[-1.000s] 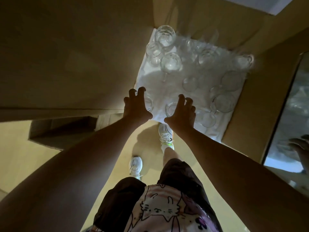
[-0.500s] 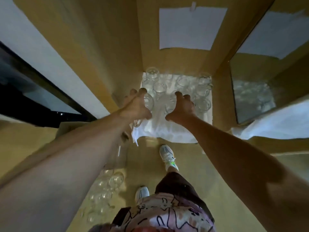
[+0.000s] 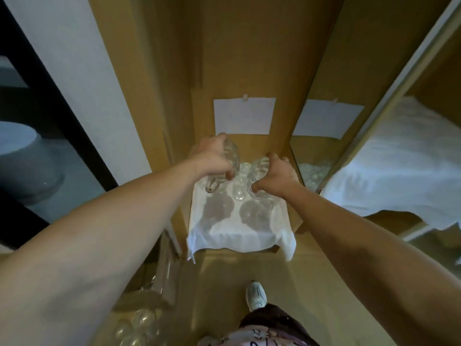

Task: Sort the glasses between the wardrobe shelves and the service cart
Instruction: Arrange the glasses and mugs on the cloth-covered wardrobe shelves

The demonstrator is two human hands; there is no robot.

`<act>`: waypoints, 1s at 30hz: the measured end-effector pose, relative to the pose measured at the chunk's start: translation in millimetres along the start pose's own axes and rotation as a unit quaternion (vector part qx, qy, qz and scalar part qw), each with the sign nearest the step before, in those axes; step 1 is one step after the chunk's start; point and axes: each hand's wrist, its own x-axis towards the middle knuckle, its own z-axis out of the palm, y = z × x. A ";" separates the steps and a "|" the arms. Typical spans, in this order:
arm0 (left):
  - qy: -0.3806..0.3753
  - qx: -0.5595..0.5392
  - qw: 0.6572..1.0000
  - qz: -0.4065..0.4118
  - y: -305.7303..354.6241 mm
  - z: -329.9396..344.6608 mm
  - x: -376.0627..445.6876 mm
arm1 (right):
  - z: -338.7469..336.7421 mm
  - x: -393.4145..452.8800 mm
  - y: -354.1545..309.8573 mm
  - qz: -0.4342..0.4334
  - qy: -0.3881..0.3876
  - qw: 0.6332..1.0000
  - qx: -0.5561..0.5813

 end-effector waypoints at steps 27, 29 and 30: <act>-0.026 0.009 0.996 0.084 331.7 97.1 -107.7 | -214.8 -138.2 270.2 0.010 0.081 0.993 0.087; -0.024 0.026 0.995 0.091 352.0 106.2 -109.3 | -224.3 -141.6 289.9 0.018 0.082 0.992 0.092; -0.022 0.036 0.995 0.094 361.5 110.4 -109.8 | -228.3 -142.1 298.9 0.023 0.082 0.992 0.097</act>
